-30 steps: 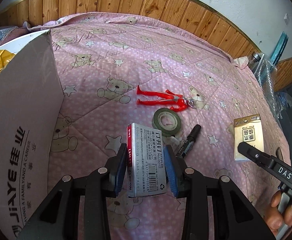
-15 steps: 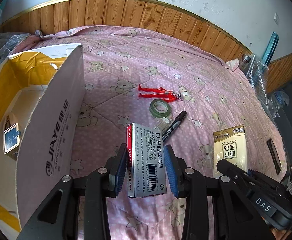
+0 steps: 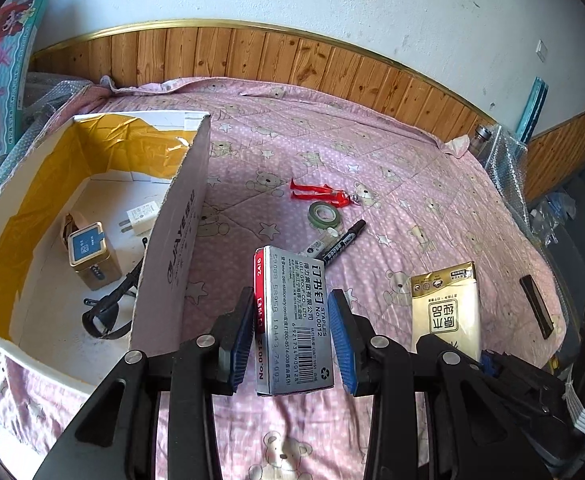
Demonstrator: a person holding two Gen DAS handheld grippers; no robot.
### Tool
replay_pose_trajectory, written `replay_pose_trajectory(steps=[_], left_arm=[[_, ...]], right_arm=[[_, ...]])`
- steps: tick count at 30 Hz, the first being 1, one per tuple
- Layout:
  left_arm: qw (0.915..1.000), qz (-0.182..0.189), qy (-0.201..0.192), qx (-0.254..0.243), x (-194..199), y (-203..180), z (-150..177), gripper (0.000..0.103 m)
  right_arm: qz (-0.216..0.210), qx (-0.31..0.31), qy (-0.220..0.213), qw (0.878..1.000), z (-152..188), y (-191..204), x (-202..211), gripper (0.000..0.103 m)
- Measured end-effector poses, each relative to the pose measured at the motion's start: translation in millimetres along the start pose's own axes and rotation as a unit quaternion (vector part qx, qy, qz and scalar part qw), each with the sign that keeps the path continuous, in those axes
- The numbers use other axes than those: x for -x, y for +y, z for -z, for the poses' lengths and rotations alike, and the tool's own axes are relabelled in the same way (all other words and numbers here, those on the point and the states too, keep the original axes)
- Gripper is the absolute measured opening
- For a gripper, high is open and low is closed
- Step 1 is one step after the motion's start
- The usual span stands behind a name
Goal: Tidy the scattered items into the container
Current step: 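Carry the card box and cream box over the open box with both tools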
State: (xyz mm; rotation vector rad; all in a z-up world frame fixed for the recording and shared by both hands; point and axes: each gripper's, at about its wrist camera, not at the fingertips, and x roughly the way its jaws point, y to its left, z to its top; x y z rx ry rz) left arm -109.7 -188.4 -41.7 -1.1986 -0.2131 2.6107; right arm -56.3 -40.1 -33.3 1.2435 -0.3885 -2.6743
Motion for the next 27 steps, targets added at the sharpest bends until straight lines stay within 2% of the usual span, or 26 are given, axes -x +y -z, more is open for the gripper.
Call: replay_pose_trajectory(steps=[6,16,22,27], left_arm=[[0.9999,0.002,-0.014,0.007,26,6,10,0.038],[0.9990,0.008,-0.044,0.007,56,7,9,0.038],[0.9988,0.005,-0.048,0.009,64,14,10,0.038],[0.9982,0.000,-0.055,0.024,72,35,9,0.038]], right_arm=[[-0.005,0.016,-0.011,1.000,8,17,17,0.023],[-0.009,0.027,-0.026,0.999,12,33,38,0.023],[-0.016,0.040,-0.023,0.999,13,49,35,0.023],[-0.026,0.055,-0.014,0.998,14,69,24,0.023]])
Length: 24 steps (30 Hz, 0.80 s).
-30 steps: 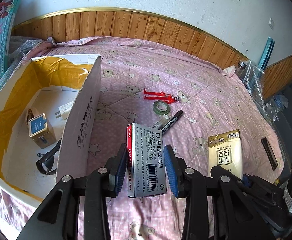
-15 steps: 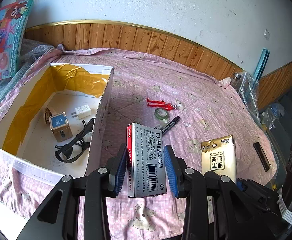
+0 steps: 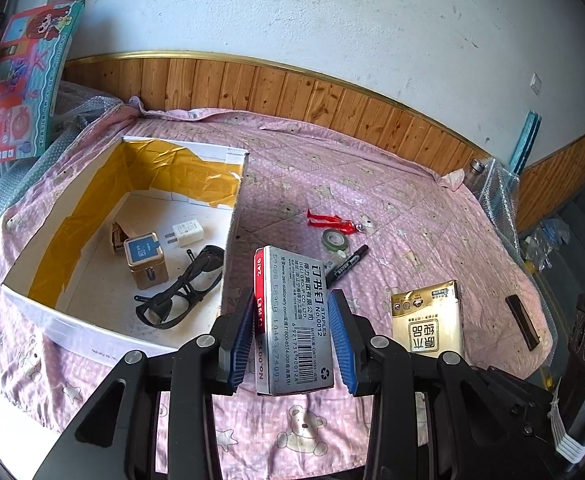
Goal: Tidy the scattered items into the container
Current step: 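Carry the card box and cream box over the open box with both tools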
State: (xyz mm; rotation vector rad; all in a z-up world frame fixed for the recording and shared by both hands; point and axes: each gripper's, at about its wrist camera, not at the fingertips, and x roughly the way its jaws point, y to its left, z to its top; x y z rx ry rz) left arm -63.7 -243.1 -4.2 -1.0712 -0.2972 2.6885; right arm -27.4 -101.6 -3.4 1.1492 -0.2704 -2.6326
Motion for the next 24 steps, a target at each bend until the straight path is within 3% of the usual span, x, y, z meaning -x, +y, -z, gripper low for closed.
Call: replay_pose_trajectory(steps=[9,24], left_arm=[[0.9990,-0.016,-0.011,0.041,4,51,-12,0.038],[0.9978,-0.047,-0.023,0.041,12,80,-33,0.038]], right_arm=[[-0.010,0.029,0.012,0.999,-2,27,-15,0.023],[-0.027,0.070,-0.011,0.997,-33,64,-9,0.023]])
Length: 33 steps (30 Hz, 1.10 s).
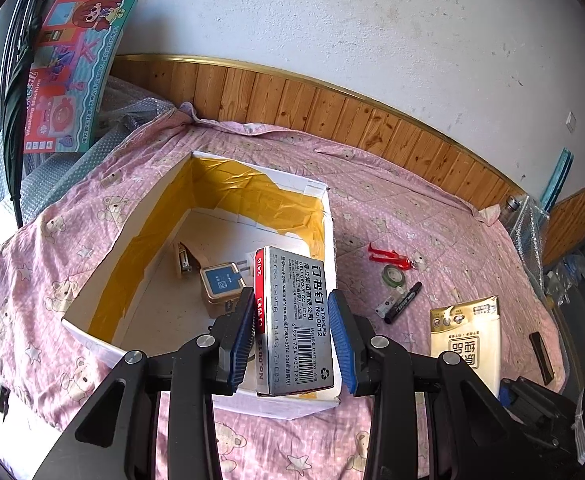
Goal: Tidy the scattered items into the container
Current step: 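Carry the card box and cream box over the open box with both tools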
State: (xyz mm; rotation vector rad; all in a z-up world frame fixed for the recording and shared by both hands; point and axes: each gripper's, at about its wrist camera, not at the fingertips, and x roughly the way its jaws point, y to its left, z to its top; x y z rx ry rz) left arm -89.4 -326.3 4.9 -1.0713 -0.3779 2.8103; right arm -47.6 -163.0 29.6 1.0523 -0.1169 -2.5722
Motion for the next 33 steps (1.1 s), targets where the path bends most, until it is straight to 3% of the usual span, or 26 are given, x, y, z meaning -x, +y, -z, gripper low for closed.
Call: replay_pose_trajectory(steps=[13,33], left_arm=[[0.9993,-0.036,0.007,-0.001,-8,31,-22,0.038],[0.9988,-0.031,0.039,0.004,-45,52,-75,0.038]], right_arm=[[-0.039,0.031,0.003,0.999,-30,28,-23,0.023],[-0.070,0.045,0.017,0.996,-75,34,-66,0.023]])
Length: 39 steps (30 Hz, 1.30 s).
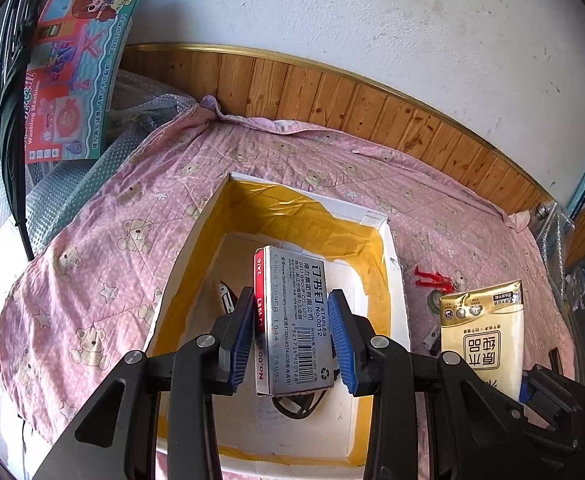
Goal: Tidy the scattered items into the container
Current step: 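Carry the card box and cream box over the open box with both tools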
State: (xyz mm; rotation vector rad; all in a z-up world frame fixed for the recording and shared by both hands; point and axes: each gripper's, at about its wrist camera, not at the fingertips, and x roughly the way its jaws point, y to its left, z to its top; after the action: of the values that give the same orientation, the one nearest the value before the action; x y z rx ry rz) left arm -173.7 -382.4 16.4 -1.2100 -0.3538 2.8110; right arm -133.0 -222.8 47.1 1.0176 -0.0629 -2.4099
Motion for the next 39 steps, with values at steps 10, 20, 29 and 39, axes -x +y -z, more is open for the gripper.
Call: replay_pose_trajectory(steps=[10,20,29,39], left_arm=[[0.9992,-0.009,0.021,-0.032,-31,-15,-32,0.038],[0.9964,-0.042,0.050,-0.055,-75,-20,-51,0.038],[0.9930,-0.064,0.081,-0.058,-111,-14,-53,0.038],[0.9906,-0.075,0.107,-0.039,-140,-2,-55,0.038]], right_arm=[[-0.008,-0.001,0.010,1.000,-22,-7,-25,0.023],[-0.010,-0.011,0.026,1.000,-43,-26,-54,0.023],[-0.014,-0.013,0.051,0.998,-52,-42,-84,0.023],[-0.011,0.003,0.080,0.997,-59,-48,-118,0.023]])
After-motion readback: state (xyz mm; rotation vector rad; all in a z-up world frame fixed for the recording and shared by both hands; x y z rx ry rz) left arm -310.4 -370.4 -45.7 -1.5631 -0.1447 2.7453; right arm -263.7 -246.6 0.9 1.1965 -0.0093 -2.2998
